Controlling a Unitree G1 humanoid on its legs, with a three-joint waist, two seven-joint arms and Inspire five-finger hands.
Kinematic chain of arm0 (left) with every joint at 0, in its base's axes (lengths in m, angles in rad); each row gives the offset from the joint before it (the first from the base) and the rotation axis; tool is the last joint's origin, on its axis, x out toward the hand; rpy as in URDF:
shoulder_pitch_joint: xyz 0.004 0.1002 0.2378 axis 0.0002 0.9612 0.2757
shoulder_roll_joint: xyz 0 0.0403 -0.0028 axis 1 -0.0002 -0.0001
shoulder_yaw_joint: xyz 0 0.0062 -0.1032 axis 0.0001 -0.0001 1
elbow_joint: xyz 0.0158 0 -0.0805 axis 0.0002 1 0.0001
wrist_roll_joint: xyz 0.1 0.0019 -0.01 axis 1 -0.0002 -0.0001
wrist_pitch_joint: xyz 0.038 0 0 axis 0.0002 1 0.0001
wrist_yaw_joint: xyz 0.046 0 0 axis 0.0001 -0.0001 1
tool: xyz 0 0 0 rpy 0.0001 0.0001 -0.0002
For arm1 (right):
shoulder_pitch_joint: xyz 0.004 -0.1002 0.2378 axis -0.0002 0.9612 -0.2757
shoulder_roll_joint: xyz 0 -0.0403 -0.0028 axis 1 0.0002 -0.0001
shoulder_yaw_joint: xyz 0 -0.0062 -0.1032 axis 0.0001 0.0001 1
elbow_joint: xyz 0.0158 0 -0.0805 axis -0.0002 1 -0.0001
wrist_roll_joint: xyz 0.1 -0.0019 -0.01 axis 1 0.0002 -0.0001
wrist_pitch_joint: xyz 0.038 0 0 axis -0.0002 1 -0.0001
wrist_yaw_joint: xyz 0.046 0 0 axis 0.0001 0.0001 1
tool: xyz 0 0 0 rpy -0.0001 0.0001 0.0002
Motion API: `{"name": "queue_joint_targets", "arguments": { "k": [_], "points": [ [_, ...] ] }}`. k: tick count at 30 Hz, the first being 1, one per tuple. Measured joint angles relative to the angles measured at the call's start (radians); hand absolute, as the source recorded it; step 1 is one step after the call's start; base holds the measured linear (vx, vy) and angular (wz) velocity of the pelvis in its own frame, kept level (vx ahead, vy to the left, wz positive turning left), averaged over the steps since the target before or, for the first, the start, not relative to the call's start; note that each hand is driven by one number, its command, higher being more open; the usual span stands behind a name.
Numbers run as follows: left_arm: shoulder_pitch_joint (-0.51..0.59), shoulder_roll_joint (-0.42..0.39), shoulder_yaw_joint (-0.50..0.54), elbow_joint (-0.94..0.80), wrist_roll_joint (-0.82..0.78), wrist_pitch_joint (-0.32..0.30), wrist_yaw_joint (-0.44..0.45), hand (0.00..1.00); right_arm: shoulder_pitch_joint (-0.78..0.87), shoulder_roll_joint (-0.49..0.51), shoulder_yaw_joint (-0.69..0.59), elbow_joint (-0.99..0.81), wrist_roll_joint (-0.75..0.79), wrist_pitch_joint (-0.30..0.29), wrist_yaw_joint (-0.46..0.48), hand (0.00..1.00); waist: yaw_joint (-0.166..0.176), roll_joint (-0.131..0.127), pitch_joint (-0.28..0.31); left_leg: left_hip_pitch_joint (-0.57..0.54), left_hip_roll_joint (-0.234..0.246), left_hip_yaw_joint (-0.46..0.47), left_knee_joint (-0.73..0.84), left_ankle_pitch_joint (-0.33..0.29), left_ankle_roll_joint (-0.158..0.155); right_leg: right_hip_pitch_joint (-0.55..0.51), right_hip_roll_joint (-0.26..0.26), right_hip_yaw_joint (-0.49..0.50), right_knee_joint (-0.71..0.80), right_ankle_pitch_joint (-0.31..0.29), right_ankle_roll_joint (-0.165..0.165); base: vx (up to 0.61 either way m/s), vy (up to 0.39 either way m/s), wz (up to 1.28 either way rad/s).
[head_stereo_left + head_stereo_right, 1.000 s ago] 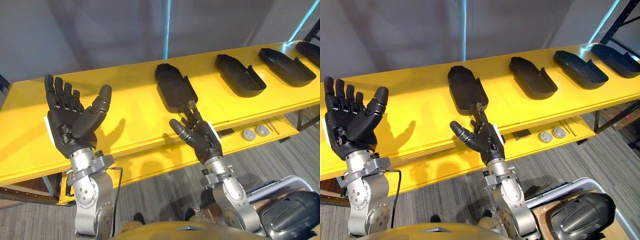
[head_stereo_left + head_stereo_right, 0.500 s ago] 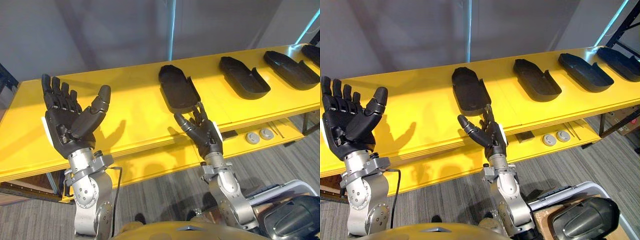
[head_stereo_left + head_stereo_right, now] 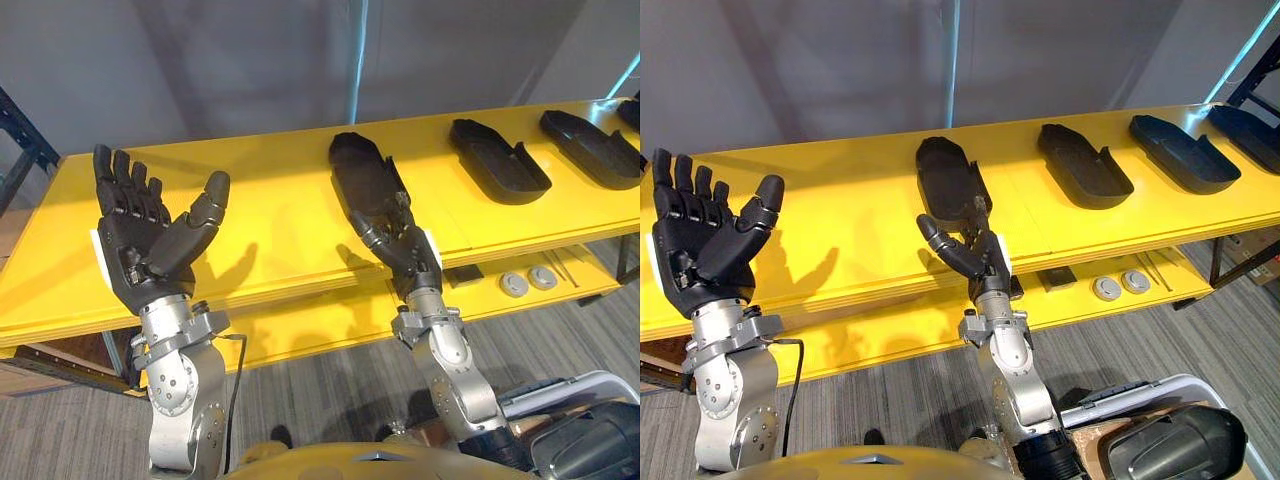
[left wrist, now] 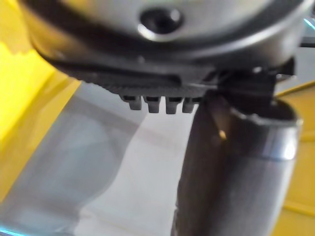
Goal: Walk over and take three plastic housings, then place them on the shelf
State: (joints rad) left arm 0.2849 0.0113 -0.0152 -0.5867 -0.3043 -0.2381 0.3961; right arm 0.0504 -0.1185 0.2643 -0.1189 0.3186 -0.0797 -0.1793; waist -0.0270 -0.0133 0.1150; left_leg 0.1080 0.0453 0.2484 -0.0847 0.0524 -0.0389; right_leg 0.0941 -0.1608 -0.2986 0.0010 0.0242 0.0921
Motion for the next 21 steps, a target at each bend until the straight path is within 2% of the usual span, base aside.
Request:
{"name": "queue_joint_targets", "arguments": {
  "k": [21],
  "points": [
    [-0.002,0.0,-0.006,0.009,0.0,0.003,-0.042,1.0,-0.099,0.031,-0.031,0.137,0.0,-0.031,-0.071,1.0,0.012,0.008,-0.005,-0.004,0.0,-0.027,-0.001,0.013,0.0,0.012,0.0,-0.027,-0.001,0.0,0.0,0.0,0.0,0.03]
  ]
}}
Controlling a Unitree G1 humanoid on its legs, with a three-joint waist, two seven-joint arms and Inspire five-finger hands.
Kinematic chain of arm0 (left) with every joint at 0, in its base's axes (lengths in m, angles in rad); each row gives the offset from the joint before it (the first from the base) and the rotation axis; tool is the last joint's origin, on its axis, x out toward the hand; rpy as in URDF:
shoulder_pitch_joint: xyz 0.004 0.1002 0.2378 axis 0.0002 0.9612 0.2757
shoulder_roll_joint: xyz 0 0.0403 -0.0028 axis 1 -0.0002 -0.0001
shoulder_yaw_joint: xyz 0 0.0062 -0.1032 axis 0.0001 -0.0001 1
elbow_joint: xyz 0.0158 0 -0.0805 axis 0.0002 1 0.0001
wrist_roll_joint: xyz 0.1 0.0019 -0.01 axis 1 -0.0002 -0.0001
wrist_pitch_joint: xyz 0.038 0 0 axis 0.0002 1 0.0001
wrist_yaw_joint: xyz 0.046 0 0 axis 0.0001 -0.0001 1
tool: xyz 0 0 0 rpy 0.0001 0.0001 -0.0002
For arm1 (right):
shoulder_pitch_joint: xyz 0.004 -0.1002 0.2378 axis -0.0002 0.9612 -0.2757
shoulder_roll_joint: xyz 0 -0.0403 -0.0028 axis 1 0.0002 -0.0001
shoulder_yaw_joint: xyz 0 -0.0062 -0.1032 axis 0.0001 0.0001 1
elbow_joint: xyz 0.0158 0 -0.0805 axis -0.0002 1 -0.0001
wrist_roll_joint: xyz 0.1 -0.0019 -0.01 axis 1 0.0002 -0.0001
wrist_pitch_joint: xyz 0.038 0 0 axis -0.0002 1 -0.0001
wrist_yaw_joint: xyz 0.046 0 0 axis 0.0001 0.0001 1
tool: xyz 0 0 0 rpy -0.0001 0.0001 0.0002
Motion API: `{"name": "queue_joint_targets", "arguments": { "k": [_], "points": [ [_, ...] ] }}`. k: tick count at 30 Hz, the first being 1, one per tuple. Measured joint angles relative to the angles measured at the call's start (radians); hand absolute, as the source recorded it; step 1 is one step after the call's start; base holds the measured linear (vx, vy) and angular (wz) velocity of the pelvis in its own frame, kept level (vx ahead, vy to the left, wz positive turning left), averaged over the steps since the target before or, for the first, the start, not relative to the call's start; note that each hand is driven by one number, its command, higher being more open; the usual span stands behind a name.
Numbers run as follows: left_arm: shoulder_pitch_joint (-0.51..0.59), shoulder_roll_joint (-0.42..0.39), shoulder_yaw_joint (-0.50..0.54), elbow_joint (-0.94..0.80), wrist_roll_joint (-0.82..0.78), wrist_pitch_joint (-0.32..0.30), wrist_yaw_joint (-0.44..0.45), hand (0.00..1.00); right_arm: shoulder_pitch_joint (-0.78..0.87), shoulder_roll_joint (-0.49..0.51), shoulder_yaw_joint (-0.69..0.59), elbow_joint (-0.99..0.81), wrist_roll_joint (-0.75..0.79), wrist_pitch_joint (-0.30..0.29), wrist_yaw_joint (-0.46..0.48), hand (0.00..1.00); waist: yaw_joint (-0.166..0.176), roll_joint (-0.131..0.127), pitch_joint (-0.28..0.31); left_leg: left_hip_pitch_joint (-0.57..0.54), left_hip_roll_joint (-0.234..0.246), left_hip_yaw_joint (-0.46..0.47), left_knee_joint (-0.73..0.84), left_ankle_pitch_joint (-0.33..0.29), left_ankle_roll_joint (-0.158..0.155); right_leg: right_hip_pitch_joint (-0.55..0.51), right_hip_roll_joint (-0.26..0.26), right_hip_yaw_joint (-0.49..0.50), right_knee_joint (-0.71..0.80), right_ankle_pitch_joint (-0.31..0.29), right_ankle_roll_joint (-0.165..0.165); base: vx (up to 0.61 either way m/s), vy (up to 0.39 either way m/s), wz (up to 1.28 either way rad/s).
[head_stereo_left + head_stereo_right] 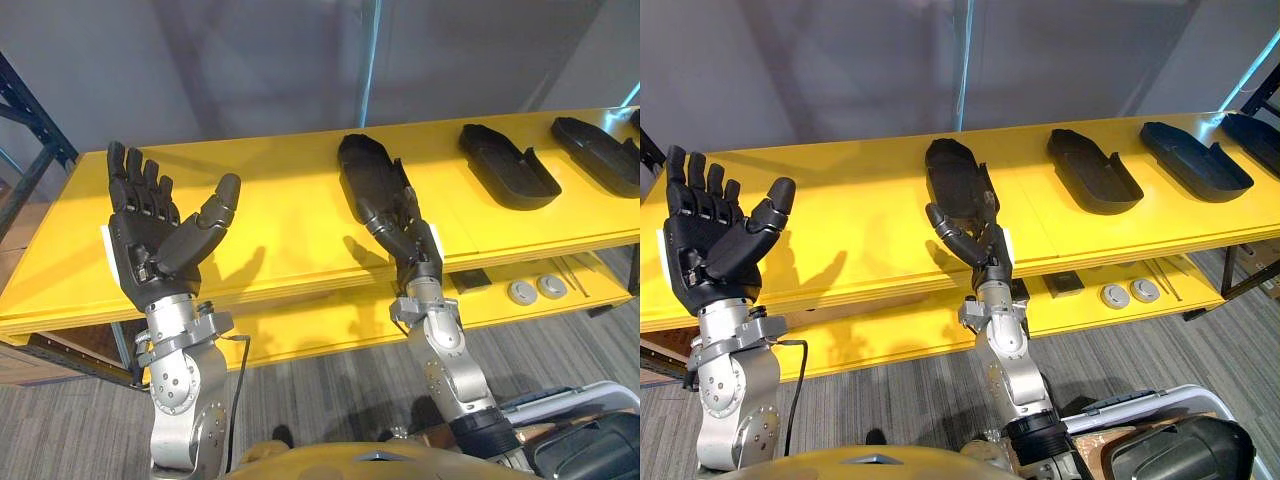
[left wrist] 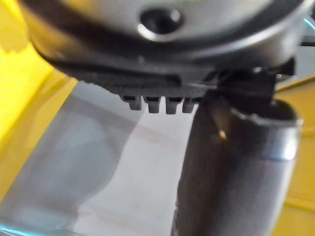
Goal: Walk over and take three plastic housings, then place them on the shelf
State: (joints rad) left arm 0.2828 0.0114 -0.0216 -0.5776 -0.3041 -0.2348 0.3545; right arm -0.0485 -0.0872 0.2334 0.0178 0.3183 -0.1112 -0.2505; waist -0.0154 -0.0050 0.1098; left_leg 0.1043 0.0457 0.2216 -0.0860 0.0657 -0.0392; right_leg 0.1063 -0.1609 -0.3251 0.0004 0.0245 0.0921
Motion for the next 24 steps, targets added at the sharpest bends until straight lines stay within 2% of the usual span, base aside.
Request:
{"name": "queue_joint_targets", "arguments": {
  "k": [4,24],
  "points": [
    [0.0,0.0,-0.003,0.0,0.0,0.001,-0.017,1.0,-0.019,0.008,-0.011,0.025,0.0,-0.003,-0.003,1.0,0.01,0.003,-0.002,-0.001,0.0,-0.002,-0.001,0.002,0.0,0.0,0.0,-0.002,0.0,0.001,0.0,0.0,0.0,0.0],
    [-0.007,0.0,-0.004,0.041,0.0,0.025,-0.059,1.0,-0.133,0.014,-0.027,0.109,0.0,-0.005,0.002,1.0,0.015,0.007,-0.007,-0.008,0.0,-0.014,-0.002,0.009,0.0,0.001,0.0,-0.013,-0.001,0.003,0.003,0.0,0.0,0.02]
  ]
}}
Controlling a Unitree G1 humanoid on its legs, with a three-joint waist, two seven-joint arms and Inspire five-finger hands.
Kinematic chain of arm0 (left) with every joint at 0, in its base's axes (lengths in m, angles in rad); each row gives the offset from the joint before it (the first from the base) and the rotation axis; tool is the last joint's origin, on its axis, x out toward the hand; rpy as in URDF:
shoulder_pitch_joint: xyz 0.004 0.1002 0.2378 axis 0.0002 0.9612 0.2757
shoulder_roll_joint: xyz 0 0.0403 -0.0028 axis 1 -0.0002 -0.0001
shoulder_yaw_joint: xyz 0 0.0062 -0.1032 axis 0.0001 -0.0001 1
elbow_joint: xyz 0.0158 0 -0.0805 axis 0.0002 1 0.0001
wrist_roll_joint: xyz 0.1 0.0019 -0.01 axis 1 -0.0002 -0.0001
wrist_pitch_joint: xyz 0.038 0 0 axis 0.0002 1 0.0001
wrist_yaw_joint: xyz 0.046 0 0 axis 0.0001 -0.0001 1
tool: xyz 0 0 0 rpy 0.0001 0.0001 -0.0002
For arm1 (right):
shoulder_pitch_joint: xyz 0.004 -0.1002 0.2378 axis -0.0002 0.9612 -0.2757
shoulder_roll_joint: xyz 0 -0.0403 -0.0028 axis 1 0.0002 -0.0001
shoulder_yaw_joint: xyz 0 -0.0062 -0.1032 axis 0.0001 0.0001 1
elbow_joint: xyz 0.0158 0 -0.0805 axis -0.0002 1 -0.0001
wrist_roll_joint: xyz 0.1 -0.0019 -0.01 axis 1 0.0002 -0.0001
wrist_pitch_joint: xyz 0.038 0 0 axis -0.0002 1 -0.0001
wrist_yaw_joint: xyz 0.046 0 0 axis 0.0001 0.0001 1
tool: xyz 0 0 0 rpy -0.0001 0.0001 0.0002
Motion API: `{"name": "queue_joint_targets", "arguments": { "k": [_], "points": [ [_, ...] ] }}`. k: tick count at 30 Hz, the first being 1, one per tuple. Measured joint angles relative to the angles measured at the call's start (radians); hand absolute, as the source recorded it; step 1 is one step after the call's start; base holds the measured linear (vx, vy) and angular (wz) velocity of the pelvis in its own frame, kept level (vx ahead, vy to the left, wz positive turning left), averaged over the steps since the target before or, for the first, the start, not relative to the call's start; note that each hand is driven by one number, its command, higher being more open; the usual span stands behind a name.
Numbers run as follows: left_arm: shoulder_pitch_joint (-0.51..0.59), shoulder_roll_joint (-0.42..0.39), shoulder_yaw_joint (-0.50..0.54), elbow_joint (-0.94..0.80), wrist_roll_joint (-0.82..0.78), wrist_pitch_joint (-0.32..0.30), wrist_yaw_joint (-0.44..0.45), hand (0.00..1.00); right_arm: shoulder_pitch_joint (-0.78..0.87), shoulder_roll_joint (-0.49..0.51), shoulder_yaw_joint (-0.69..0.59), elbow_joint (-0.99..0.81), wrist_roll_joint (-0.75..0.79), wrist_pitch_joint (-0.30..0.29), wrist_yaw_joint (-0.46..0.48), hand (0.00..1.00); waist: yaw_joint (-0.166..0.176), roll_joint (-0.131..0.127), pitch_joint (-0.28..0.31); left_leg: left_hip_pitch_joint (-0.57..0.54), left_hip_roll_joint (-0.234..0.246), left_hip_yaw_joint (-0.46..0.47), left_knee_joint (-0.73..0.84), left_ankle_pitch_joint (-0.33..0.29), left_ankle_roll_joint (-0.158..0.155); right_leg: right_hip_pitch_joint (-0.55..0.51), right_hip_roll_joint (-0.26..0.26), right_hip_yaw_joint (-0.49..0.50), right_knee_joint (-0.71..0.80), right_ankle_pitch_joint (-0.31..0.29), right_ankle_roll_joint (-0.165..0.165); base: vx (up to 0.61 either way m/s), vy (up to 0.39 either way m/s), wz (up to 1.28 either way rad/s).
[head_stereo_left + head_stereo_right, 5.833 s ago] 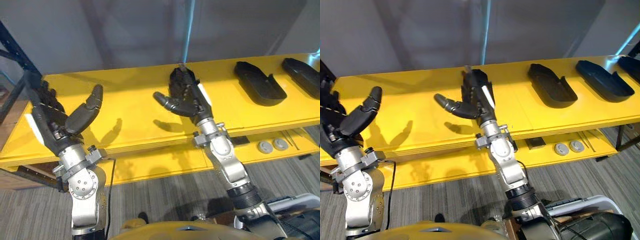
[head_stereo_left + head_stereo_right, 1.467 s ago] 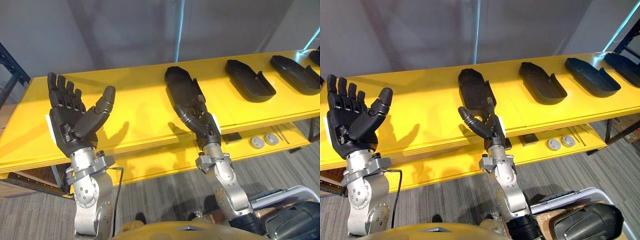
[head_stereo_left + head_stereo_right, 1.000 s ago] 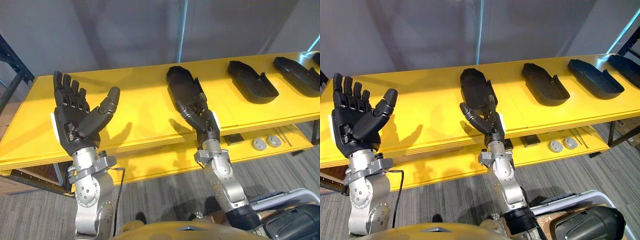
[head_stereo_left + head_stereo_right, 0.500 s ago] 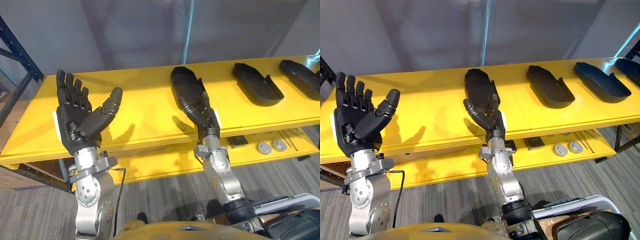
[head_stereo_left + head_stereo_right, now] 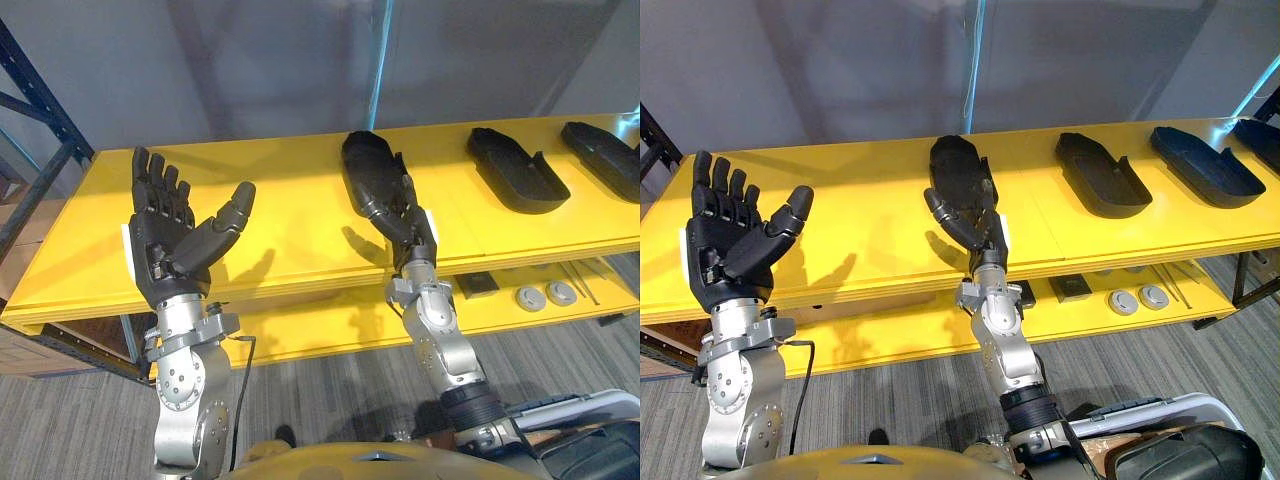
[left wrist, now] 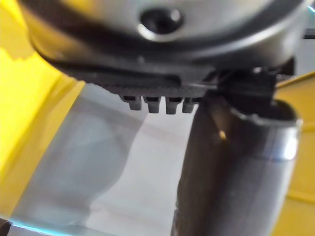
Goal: Walk over and take three plastic housings, then place them on the shelf
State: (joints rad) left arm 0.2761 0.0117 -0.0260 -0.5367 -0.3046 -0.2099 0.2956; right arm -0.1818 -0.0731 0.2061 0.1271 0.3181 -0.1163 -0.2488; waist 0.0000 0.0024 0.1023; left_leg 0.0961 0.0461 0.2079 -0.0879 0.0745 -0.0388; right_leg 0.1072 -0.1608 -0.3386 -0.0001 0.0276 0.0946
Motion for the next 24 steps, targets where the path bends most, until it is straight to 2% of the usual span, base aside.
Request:
{"name": "queue_joint_targets", "arguments": {
  "k": [5,7,9,10,11,12,14,16,20,24],
  "points": [
    [-0.003,0.002,0.001,0.0,0.0,0.0,-0.023,1.0,0.008,-0.004,-0.006,-0.041,0.001,0.001,0.029,1.0,-0.001,0.0,0.0,-0.002,0.002,0.012,0.0,-0.002,-0.002,-0.007,0.002,0.012,-0.003,0.0,0.0,0.0,0.0,-0.04],
    [-0.003,0.004,0.001,0.0,0.0,-0.002,-0.04,1.0,0.07,-0.005,-0.009,-0.162,0.001,0.001,0.06,1.0,0.0,-0.001,0.0,-0.003,0.005,0.032,0.003,-0.006,-0.004,-0.018,0.005,0.028,-0.002,0.002,0.0,0.02,0.002,-0.27],
    [-0.008,0.009,0.006,0.0,0.0,-0.006,-0.047,1.0,0.195,-0.016,-0.022,-0.378,0.005,0.001,0.136,1.0,-0.007,-0.005,0.0,0.008,0.013,0.072,0.004,-0.017,-0.01,-0.034,0.012,0.072,-0.002,0.007,-0.002,0.05,0.005,-0.52],
    [-0.013,0.01,0.006,0.0,0.0,-0.006,-0.047,1.0,0.223,-0.021,-0.032,-0.425,0.009,0.001,0.159,1.0,-0.01,-0.007,0.001,0.013,0.016,0.086,0.004,-0.02,-0.011,-0.036,0.014,0.085,-0.002,0.009,-0.003,0.05,0.011,-0.7],
    [-0.027,0.017,0.006,0.0,0.0,-0.006,-0.047,1.0,0.279,-0.037,-0.068,-0.514,0.054,0.001,0.221,1.0,-0.031,-0.015,0.0,0.03,0.018,0.118,0.003,-0.03,-0.013,-0.037,0.02,0.118,-0.003,0.012,-0.005,0.03,0.008,-0.53],
    [-0.032,0.019,0.006,0.0,0.0,-0.006,-0.048,1.0,0.289,-0.04,-0.077,-0.527,0.06,0.001,0.232,1.0,-0.036,-0.016,0.0,0.034,0.019,0.123,0.003,-0.031,-0.013,-0.037,0.021,0.123,-0.003,0.012,-0.005,0.02,0.016,-0.65],
    [-0.064,0.042,0.001,0.0,0.001,-0.013,-0.059,1.0,0.364,-0.044,-0.166,-0.597,0.135,-0.005,0.295,1.0,-0.074,-0.028,0.001,0.059,0.03,0.18,0.003,-0.047,-0.02,-0.045,0.031,0.179,-0.002,0.014,-0.005,-0.01,0.007,-0.66],
    [-0.086,0.048,-0.008,0.0,0.001,-0.036,-0.07,1.0,0.431,-0.039,-0.239,-0.635,0.137,-0.01,0.309,1.0,-0.1,-0.031,0.0,0.066,0.033,0.229,0.003,-0.06,-0.023,-0.066,0.039,0.228,-0.003,0.02,-0.004,-0.01,0.018,-0.77],
    [-0.114,0.047,-0.047,0.007,0.002,-0.054,-0.075,1.0,0.563,-0.023,-0.363,-0.654,0.116,-0.011,0.267,1.0,-0.169,-0.024,0.003,0.089,0.035,0.334,0.004,-0.083,-0.033,-0.099,0.058,0.332,-0.005,0.035,0.002,0.02,0.034,-0.77],
    [-0.123,0.047,-0.116,0.045,0.006,-0.059,-0.032,1.0,0.67,0.033,-0.443,-0.654,0.069,-0.018,0.173,1.0,-0.237,0.0,0.005,0.13,0.039,0.45,0.003,-0.113,-0.049,-0.108,0.08,0.438,-0.027,0.055,0.008,0.04,0.023,-0.81]
  ]
}}
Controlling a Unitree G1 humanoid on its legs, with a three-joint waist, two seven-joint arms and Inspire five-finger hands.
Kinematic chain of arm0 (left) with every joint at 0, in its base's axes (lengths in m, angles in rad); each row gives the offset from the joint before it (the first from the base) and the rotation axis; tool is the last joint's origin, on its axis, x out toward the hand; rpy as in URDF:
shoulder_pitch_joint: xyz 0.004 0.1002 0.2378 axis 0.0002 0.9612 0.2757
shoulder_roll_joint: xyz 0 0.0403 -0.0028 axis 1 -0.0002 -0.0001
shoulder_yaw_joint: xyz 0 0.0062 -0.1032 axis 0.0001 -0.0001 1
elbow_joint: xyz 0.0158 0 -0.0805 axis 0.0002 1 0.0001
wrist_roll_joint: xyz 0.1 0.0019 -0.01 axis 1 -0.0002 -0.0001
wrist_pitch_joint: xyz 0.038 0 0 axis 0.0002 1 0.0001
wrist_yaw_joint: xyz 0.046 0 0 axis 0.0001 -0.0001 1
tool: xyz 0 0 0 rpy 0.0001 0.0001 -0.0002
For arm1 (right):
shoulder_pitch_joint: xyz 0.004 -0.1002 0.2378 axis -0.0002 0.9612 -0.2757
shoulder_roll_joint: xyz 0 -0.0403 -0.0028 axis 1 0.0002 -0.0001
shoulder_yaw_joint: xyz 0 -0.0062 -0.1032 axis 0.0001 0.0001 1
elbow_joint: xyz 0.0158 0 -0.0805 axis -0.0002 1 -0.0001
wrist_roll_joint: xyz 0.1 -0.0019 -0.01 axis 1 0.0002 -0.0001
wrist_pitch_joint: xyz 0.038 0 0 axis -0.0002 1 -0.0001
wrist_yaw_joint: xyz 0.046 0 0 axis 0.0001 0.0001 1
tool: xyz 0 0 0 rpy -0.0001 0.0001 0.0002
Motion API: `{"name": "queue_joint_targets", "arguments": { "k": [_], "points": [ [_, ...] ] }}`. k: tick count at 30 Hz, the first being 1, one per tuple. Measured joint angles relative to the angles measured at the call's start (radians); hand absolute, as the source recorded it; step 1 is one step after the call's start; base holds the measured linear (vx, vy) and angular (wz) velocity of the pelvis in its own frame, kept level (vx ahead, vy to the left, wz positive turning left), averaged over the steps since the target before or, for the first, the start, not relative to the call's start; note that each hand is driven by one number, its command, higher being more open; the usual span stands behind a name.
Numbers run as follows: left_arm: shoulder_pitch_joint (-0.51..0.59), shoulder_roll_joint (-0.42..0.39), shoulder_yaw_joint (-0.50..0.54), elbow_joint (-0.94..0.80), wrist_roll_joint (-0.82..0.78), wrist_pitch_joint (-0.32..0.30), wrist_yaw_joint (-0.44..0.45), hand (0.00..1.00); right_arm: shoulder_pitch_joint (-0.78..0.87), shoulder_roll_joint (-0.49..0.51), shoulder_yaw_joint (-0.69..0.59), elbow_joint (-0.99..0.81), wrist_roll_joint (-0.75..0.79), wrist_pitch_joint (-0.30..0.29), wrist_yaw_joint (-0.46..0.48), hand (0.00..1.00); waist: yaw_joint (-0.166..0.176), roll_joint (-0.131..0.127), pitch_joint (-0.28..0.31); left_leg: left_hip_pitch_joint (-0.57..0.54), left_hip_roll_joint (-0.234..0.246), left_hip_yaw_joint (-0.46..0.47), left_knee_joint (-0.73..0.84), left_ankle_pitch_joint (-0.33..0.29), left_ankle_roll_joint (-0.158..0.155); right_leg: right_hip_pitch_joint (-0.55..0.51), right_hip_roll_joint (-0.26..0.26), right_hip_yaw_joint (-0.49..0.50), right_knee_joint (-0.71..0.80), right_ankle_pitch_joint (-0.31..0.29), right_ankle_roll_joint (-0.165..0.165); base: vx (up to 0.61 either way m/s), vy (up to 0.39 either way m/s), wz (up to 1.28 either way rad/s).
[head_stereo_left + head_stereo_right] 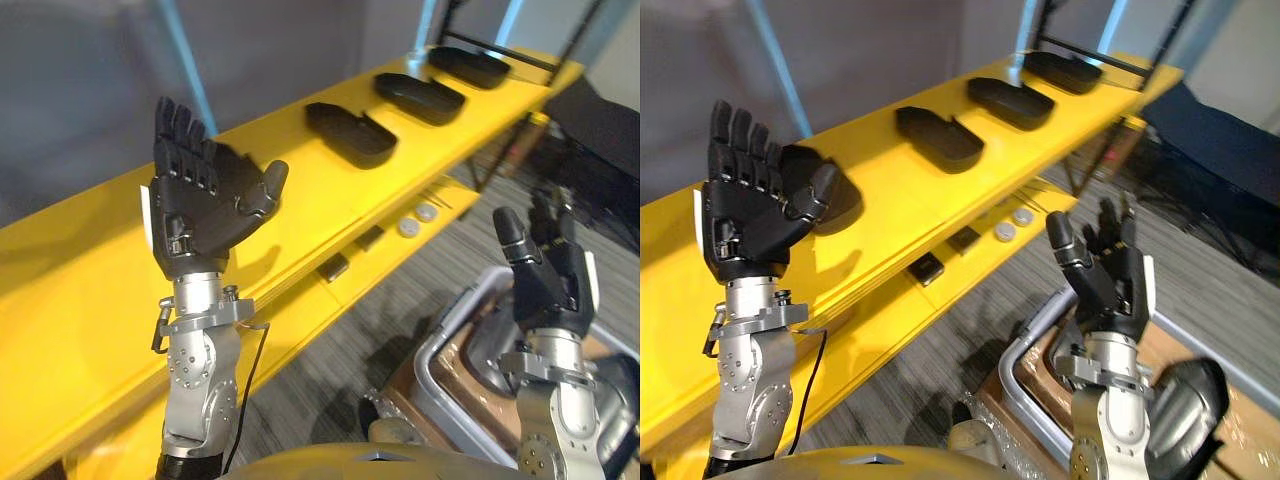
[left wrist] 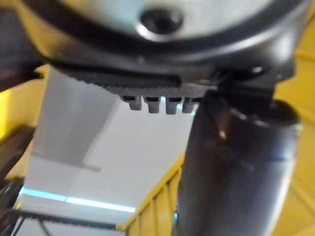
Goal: Walk over and take three plastic housings, then place them on the shelf
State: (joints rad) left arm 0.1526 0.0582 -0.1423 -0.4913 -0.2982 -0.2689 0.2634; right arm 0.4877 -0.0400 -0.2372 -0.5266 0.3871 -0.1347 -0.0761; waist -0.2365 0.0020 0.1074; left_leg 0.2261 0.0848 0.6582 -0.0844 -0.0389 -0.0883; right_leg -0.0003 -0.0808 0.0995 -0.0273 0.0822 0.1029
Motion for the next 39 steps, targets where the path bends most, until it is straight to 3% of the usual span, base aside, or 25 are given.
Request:
{"name": "queue_joint_targets", "arguments": {
  "k": [4,8,10,11,12,13,15,16,19,22,26,28,30,31,33,34,35,36,39],
  "points": [
    [-0.001,-0.001,-0.09,0.024,0.039,0.005,0.027,1.0,0.1,0.068,0.0,0.0,0.015,-0.021,-0.023,1.0,-0.043,0.005,-0.001,0.015,0.018,0.053,0.03,-0.033,-0.017,0.001,0.016,0.046,-0.003,0.0,0.001,0.03,-0.019,-0.44],
    [-0.003,-0.001,-0.142,0.024,0.111,0.034,0.027,1.0,0.122,0.085,0.096,0.0,0.023,-0.026,-0.019,1.0,-0.039,0.017,0.003,0.024,0.038,0.082,0.059,-0.052,-0.028,0.002,0.033,0.07,0.0,0.0,0.001,-0.01,-0.05,-0.21],
    [0.004,0.0,-0.137,0.024,0.113,0.035,0.01,1.0,0.106,0.083,0.143,0.006,0.02,-0.025,-0.019,1.0,-0.024,0.024,0.006,0.002,0.045,0.056,0.107,-0.074,-0.019,-0.002,0.039,0.071,0.003,-0.002,0.0,-0.04,-0.068,-0.01],
    [0.017,0.005,-0.125,0.02,0.112,0.035,-0.001,1.0,0.064,0.074,0.166,0.032,0.013,-0.026,-0.021,1.0,0.009,0.024,0.006,-0.042,0.052,-0.059,0.192,-0.105,0.024,-0.027,0.042,0.094,0.02,-0.002,-0.001,-0.06,-0.083,-0.34],
    [0.028,0.009,-0.112,0.016,0.112,0.035,-0.005,1.0,0.028,0.062,0.179,0.056,0.01,-0.027,-0.021,1.0,0.03,0.022,0.007,-0.068,0.055,-0.136,0.235,-0.123,0.05,-0.044,0.045,0.119,0.029,-0.002,-0.002,-0.11,-0.065,-0.85],
    [0.055,0.01,-0.081,0.011,0.111,0.035,-0.003,1.0,-0.06,0.015,0.206,0.11,0.01,-0.028,-0.022,1.0,0.073,0.035,0.013,-0.118,0.059,-0.296,0.315,-0.183,0.065,-0.067,0.057,0.163,0.032,-0.006,0.004,-0.1,-0.003,-1.07],
    [0.102,0.013,-0.056,0.01,0.104,0.034,-0.01,1.0,-0.174,-0.066,0.231,0.187,0.01,-0.029,-0.031,1.0,0.119,0.082,0.025,-0.141,0.06,-0.474,0.357,-0.266,0.041,-0.087,0.089,0.212,0.033,0.002,0.01,-0.12,0.127,-0.95],
    [0.141,0.021,-0.043,0.008,0.104,0.034,-0.033,1.0,-0.211,-0.083,0.24,0.215,0.01,-0.027,-0.062,1.0,0.135,0.093,0.026,-0.152,0.048,-0.489,0.371,-0.286,0.024,-0.097,0.09,0.222,0.037,0.013,0.015,-0.1,0.159,-0.43],
    [0.177,0.026,-0.013,-0.002,0.104,0.029,-0.054,1.0,-0.21,-0.067,0.26,0.215,0.013,-0.027,-0.108,1.0,0.158,0.084,0.026,-0.17,0.026,-0.475,0.38,-0.286,0.024,-0.119,0.068,0.234,0.042,0.024,0.029,-0.05,0.095,-0.12],
    [0.16,0.038,-0.001,-0.017,0.104,0.004,-0.057,1.0,-0.197,-0.06,0.276,0.215,0.013,-0.024,-0.134,1.0,0.155,0.052,0.04,-0.209,0.009,-0.481,0.417,-0.289,0.032,-0.149,0.052,0.238,0.049,0.032,0.037,-0.01,0.084,0.03],
    [0.12,0.038,-0.031,-0.029,0.077,-0.028,-0.114,1.0,-0.094,-0.002,0.276,0.215,0.021,-0.025,-0.153,1.0,0.148,0.049,0.051,-0.206,0.002,-0.509,0.47,-0.314,0.049,-0.174,0.068,0.239,0.125,0.03,0.034,0.01,0.082,-0.25],
    [0.108,0.033,-0.044,-0.032,0.061,-0.033,-0.124,1.0,-0.041,0.016,0.277,0.203,0.023,-0.031,-0.139,1.0,0.149,0.043,0.056,-0.171,-0.004,-0.457,0.477,-0.329,0.062,-0.175,0.072,0.22,0.153,0.034,0.033,-0.09,0.062,-0.81],
    [0.12,0.03,-0.042,-0.042,0.064,-0.033,-0.117,1.0,-0.009,0.014,0.282,0.193,0.045,-0.039,-0.084,1.0,0.153,0.05,0.057,-0.151,0.017,-0.373,0.467,-0.331,0.084,-0.163,0.074,0.176,0.083,0.137,0.024,-0.2,0.031,-1.16],
    [0.111,0.037,-0.035,-0.045,0.069,-0.033,-0.11,1.0,-0.013,0.016,0.293,0.186,0.064,-0.049,-0.066,1.0,0.148,0.048,0.065,-0.15,0.022,-0.329,0.455,-0.321,0.098,-0.186,0.071,0.126,0.165,0.078,-0.019,-0.2,0.018,-0.92],
    [0.11,0.054,-0.033,-0.045,0.068,-0.033,-0.098,1.0,-0.019,0.01,0.297,0.17,0.061,-0.053,-0.058,1.0,0.15,0.049,0.067,-0.153,0.03,-0.297,0.449,-0.304,0.104,-0.212,0.045,0.067,0.327,-0.037,-0.034,-0.19,0.036,-0.65],
    [0.109,0.061,-0.015,-0.045,0.058,-0.033,-0.095,1.0,-0.047,0.005,0.308,0.17,0.05,-0.055,-0.066,1.0,0.149,0.047,0.068,-0.166,0.052,-0.28,0.459,-0.293,0.104,-0.218,0.006,0.034,0.466,-0.111,-0.06,-0.16,-0.001,-0.47],
    [0.107,0.066,-0.005,-0.045,0.05,-0.033,-0.095,1.0,-0.061,0.005,0.314,0.171,0.049,-0.055,-0.073,1.0,0.149,0.052,0.071,-0.176,0.067,-0.277,0.472,-0.293,0.103,-0.219,-0.014,0.02,0.519,-0.131,-0.075,-0.14,-0.066,-0.45],
    [0.103,0.075,0.019,-0.045,0.01,-0.033,-0.095,1.0,-0.099,0.006,0.327,0.192,0.049,-0.059,-0.089,1.0,0.152,0.053,0.075,-0.191,0.094,-0.266,0.489,-0.287,0.093,-0.223,-0.066,-0.002,0.616,-0.144,-0.095,-0.13,-0.132,-0.47],
    [0.1,0.075,0.087,-0.03,-0.143,-0.033,-0.068,1.0,-0.192,0.011,0.346,0.296,0.035,-0.059,-0.116,1.0,0.177,0.047,0.077,-0.201,0.177,-0.219,0.5,-0.259,0.043,-0.224,-0.201,-0.032,0.733,-0.138,-0.097,-0.11,-0.206,-0.58]
  ]
}}
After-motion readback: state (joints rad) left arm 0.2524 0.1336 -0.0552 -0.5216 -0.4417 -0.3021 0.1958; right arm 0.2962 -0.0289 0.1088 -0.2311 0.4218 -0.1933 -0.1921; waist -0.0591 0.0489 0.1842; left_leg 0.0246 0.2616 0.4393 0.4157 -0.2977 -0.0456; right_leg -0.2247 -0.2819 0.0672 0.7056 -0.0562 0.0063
